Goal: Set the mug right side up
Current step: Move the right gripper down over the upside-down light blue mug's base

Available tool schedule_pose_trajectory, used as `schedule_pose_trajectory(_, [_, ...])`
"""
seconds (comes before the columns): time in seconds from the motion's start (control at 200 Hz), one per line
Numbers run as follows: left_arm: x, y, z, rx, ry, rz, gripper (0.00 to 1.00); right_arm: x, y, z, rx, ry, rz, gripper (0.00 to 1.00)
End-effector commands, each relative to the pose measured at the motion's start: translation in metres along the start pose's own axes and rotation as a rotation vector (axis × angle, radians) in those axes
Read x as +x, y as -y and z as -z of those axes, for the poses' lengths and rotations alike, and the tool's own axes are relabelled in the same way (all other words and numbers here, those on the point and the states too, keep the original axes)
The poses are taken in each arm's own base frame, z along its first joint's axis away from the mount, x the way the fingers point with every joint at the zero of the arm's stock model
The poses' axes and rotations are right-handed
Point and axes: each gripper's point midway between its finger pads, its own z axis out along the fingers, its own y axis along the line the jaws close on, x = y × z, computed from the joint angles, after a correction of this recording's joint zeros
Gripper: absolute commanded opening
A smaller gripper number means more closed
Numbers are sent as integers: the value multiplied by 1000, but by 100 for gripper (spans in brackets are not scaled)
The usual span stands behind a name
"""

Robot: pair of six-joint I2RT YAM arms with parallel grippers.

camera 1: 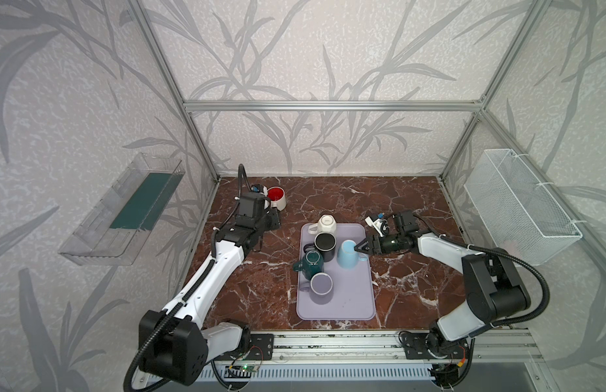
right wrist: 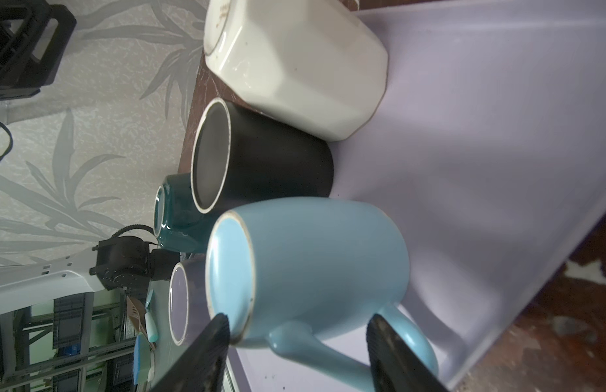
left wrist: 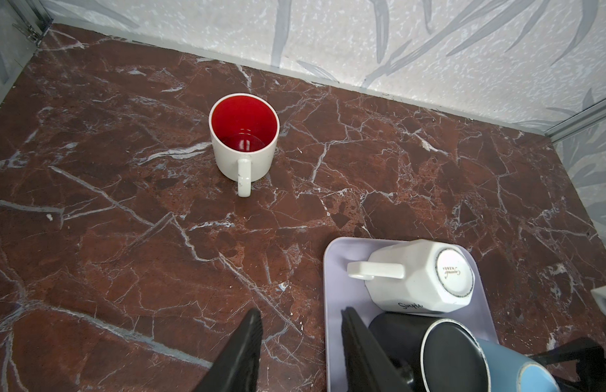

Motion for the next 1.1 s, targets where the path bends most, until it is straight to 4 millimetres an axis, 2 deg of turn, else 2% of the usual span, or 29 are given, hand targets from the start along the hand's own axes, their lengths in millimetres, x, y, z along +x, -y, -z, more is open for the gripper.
schedule_pose_trajectory(0.0, [0, 3, 8, 4, 7, 5, 42, 4, -15, 10, -2, 17, 32, 65])
schedule_pose_trajectory(0.12, [0, 4, 9, 8, 8, 5, 42, 19, -24, 5, 25, -28, 72, 64])
schedule_pose_trajectory(0.27, [3, 6, 10, 12, 7, 7, 42, 34, -23, -6, 123, -96, 124, 57])
schedule_pose_trajectory(0.37, [6, 7, 13, 12, 6, 7, 42, 29, -17, 2, 215, -60, 154, 55])
schedule_pose_trajectory(0.615, [5, 8, 21, 12, 26, 8, 42, 18, -15, 23, 349, -28, 230, 57])
schedule_pose_trajectory(0.7, [3, 10, 22, 17, 32, 11, 42, 16, -12, 19, 347, -34, 232, 55])
schedule_pose_trajectory(0.82, [1, 13, 23, 26, 36, 8, 42, 14, -8, 13, 349, -70, 249, 45])
schedule_pose_trajectory(1.095, [1, 15, 24, 27, 34, -2, 42, 23, -8, 0, 387, -127, 314, 47])
